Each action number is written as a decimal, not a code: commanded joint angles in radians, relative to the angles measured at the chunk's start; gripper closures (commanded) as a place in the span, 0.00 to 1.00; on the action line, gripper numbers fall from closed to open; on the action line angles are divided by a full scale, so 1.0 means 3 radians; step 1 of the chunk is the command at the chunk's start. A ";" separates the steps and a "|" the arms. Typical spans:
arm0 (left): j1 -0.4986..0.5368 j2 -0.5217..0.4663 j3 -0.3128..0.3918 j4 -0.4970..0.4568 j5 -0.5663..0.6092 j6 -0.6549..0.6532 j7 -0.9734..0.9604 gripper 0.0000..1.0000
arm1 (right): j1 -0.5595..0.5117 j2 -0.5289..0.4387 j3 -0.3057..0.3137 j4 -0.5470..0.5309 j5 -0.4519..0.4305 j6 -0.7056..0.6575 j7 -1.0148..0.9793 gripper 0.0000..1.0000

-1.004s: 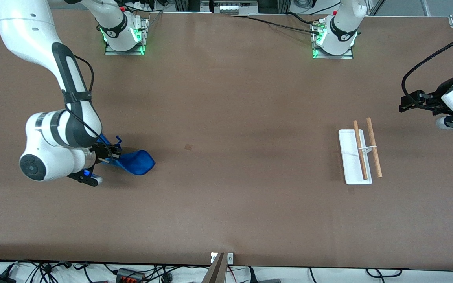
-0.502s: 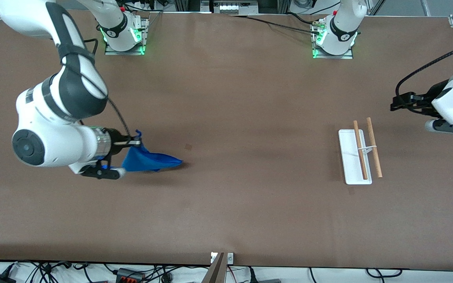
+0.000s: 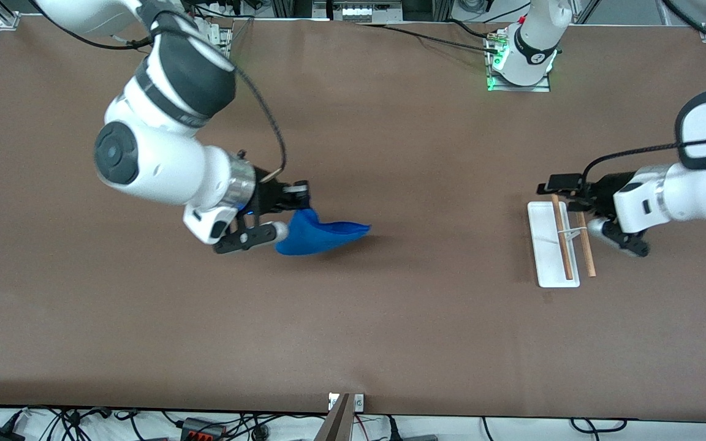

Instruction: Pass towel and hang on rack

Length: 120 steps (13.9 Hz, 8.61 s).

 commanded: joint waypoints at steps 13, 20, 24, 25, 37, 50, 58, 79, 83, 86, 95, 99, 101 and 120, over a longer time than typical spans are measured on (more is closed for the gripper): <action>-0.0780 0.0552 -0.0225 0.0238 -0.0635 0.1024 0.1243 0.00 | 0.0494 0.0074 0.0022 0.0078 -0.0031 0.0755 0.0464 1.00; -0.0924 0.0700 -0.0231 0.0565 -0.0645 0.1035 0.1232 0.01 | 0.0494 0.0069 0.0012 0.0078 -0.0046 0.0755 0.0444 1.00; -0.0924 0.0808 -0.0231 0.0699 -0.0686 0.1035 0.1248 0.38 | 0.0489 0.0074 0.0012 0.0073 -0.0046 0.0755 0.0444 1.00; -0.0924 0.0808 -0.0231 0.0699 -0.0681 0.1035 0.1253 0.54 | 0.0489 0.0074 0.0012 0.0068 -0.0046 0.0755 0.0444 1.00; -0.0919 0.0798 -0.0220 0.0770 -0.0635 0.1030 0.1222 0.99 | 0.0469 0.0074 0.0007 0.0027 -0.0133 0.0709 0.0510 0.00; -0.0418 0.0558 -0.0103 0.1118 0.0550 -0.0483 0.0926 0.99 | -0.0215 -0.0228 -0.0203 -0.0121 -0.1463 -0.0523 0.0378 0.00; -0.0066 0.0430 -0.0108 0.1108 0.1349 -0.0755 0.1093 0.99 | -0.0840 -0.0416 -0.0299 -0.0146 -0.1437 -0.0927 0.0188 0.00; 0.0753 0.0521 -0.0118 0.0535 0.1656 0.0349 0.2393 0.99 | -0.0759 -0.1506 -0.1855 -0.1098 -0.0762 -0.1111 -0.1341 0.00; 0.0865 0.0639 -0.0123 0.0545 0.1615 0.0543 0.2628 0.99 | -0.0748 -0.1914 -0.1855 -0.1806 -0.0757 -0.0699 -0.1315 0.00; 0.0942 0.0685 -0.0149 0.0545 0.1574 0.0585 0.2705 0.99 | -0.0748 -0.2176 -0.1855 -0.2222 -0.0757 -0.0442 -0.1300 0.00; 0.1085 0.0777 -0.0154 0.0571 0.1339 0.0575 0.2767 0.00 | -0.0764 -0.2161 -0.1860 -0.2075 -0.0732 -0.0533 -0.1310 0.00; 0.1086 0.0782 -0.0154 0.0576 0.1339 0.0564 0.2767 0.00 | -0.0759 -0.2161 -0.1849 -0.2013 -0.0716 -0.0615 -0.1295 0.00; 0.1065 0.0762 -0.0159 0.0596 0.1339 0.0564 0.2751 0.00 | -0.0753 -0.2166 -0.1849 -0.2013 -0.0716 -0.0615 -0.1295 0.00; 0.0585 0.0579 -0.0210 0.1742 0.1231 -0.0791 -0.0258 0.00 | -0.0718 -0.2512 -0.1819 -0.2548 -0.0655 -0.0290 -0.1280 0.00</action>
